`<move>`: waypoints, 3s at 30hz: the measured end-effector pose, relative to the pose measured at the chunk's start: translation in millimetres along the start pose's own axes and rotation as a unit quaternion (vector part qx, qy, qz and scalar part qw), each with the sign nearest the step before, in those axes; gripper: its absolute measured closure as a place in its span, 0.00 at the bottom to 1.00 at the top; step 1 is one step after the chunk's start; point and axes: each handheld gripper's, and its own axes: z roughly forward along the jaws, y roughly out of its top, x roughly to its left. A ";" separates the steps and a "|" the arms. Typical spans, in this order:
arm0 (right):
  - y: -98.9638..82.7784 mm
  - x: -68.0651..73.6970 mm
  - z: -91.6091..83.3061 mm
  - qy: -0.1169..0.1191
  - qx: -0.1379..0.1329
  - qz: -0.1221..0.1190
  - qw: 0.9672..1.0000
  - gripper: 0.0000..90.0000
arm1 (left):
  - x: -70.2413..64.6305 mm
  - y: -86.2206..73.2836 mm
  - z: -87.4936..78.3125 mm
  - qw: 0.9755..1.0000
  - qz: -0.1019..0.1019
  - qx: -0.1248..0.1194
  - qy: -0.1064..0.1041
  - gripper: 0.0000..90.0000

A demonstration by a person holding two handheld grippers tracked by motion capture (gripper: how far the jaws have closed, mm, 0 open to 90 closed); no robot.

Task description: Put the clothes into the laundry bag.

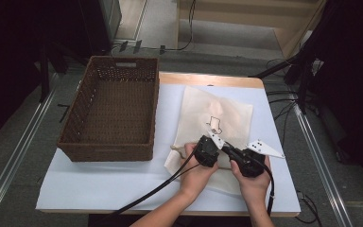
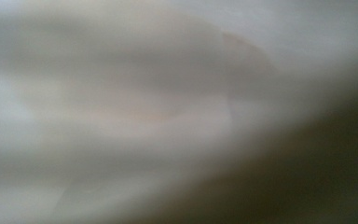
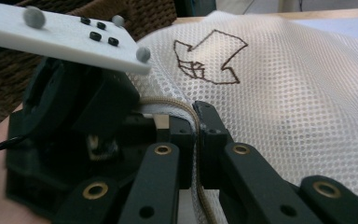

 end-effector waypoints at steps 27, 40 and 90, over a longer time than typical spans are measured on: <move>-6.9 -3.6 6.6 -0.003 0.016 0.007 1.000 0.97 | 10.0 2.7 3.0 0.990 -0.090 0.040 -0.103 0.90; -11.3 -13.5 5.9 -0.023 0.017 0.008 1.000 0.97 | 8.5 -9.6 -43.0 0.981 -0.016 0.044 -0.186 0.46; -40.0 6.2 -19.0 0.016 0.055 -0.072 0.996 0.49 | 86.0 -41.0 -112.9 0.994 -0.022 -0.070 -0.077 0.66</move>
